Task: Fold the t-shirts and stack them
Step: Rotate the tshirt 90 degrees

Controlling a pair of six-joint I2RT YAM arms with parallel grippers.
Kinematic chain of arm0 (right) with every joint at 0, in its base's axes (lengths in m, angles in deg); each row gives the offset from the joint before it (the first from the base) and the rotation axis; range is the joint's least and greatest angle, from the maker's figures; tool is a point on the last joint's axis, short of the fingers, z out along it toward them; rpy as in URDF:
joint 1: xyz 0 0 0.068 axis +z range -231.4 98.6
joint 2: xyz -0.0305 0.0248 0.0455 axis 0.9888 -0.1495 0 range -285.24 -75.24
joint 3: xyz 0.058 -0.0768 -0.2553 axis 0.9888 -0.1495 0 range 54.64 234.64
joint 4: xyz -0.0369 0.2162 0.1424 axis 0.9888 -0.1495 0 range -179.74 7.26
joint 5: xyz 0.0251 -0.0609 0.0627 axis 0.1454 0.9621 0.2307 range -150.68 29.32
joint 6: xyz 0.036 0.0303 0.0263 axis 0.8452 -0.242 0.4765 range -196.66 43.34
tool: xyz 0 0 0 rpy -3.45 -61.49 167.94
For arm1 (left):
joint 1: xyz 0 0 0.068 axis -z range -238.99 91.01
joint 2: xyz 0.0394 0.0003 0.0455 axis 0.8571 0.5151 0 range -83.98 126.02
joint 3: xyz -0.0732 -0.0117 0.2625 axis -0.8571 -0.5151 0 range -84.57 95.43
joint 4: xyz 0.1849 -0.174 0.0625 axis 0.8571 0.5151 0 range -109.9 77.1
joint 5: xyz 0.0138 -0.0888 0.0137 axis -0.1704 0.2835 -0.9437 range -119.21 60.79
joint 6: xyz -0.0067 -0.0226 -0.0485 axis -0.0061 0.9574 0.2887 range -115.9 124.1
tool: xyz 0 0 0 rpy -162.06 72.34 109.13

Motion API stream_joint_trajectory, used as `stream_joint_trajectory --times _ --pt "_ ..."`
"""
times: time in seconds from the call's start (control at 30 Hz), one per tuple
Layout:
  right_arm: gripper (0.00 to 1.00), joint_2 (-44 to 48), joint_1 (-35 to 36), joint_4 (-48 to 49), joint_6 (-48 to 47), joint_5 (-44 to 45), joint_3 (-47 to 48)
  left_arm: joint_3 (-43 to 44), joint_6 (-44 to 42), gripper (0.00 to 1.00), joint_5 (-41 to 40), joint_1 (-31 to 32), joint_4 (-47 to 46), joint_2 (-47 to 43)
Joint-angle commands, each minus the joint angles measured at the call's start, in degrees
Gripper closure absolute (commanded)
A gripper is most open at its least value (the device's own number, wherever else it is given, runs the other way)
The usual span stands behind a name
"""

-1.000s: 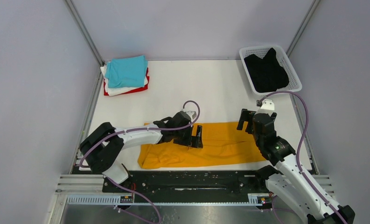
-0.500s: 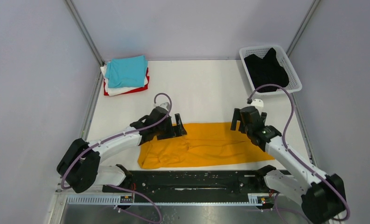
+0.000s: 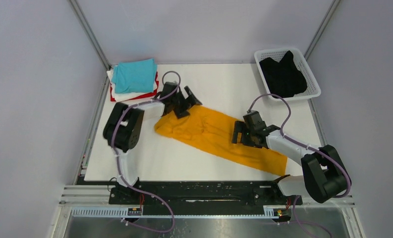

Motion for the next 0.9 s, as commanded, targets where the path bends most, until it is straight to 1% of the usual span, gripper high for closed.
stream_joint_trajectory --times 0.0,0.07,0.17,0.2,0.23,0.27,0.3,0.33,0.37,0.4,0.43,0.5,0.57,0.63,0.7,0.77,0.8,0.87 --pt "0.02 -0.67 1.12 7.75 4.39 -17.21 -3.14 22.27 -0.02 0.01 -0.44 -1.88 4.59 17.33" --pt "0.02 -0.96 2.95 10.96 6.86 -21.94 -4.76 38.99 -0.18 0.01 0.7 -1.81 9.72 27.11" --pt "0.02 -2.17 8.93 13.66 8.55 -24.93 -3.85 64.96 4.66 0.01 8.13 -1.73 11.12 43.99" --pt "0.02 -3.21 11.36 13.85 8.54 -24.89 -2.67 72.84 7.83 0.01 10.33 -1.58 9.5 49.5" --pt "0.02 -4.65 13.69 14.02 8.61 -24.73 -1.13 79.03 13.1 0.01 11.76 -1.3 5.53 54.0" --pt "0.02 -7.02 15.81 14.48 8.59 -24.93 0.32 82.8 18.24 0.01 12.43 -1.0 0.34 57.56" --pt "0.02 -8.94 17.5 14.71 8.66 -24.94 2.05 84.22 22.57 0.01 12.33 -0.58 -6.42 59.7" --pt "0.02 -10.76 18.86 14.58 9.23 -24.56 3.86 84.12 24.92 0.01 11.29 -0.33 -12.07 60.71" --pt "0.02 -12.29 19.49 14.75 10.38 -23.63 5.32 84.07 25.08 0.01 9.6 0.15 -12.35 60.87" --pt "0.02 -13.49 20.12 14.82 11.0 -22.43 6.61 83.76 23.82 0.01 7.26 0.65 -11.3 60.0" --pt "0.02 -14.34 20.58 16.97 11.19 -21.14 8.24 82.85 21.91 0.01 4.22 1.17 -10.67 58.66" --pt "0.02 -16.29 20.9 18.19 11.61 -18.69 11.45 81.04 19.31 0.01 0.52 2.19 -10.91 56.23" --pt "0.01 -17.63 21.14 17.66 11.45 -17.91 14.55 82.53 17.24 0.01 -1.86 2.82 -10.03 55.47" --pt "0.02 -17.4 21.26 15.9 10.49 -15.72 16.18 83.29 16.27 0.01 -1.74 2.81 -11.8 54.99" --pt "0.02 -15.5 21.26 12.55 9.19 -12.35 15.96 83.08 16.6 0.01 0.22 2.48 -13.14 53.73" --pt "0.02 -11.72 21.26 8.6 7.64 -6.69 14.73 82.62 13.83 0.01 3.29 2.15 -11.36 50.98" --pt "0.02 -9.83 21.28 6.92 6.97 -3.68 13.93 81.01 12.11 0.01 4.81 2.0 -10.18 48.41" --pt "0.02 -6.18 21.19 5.24 4.36 1.97 12.12 74.43 8.93 0.01 7.17 1.84 -9.54 41.12"
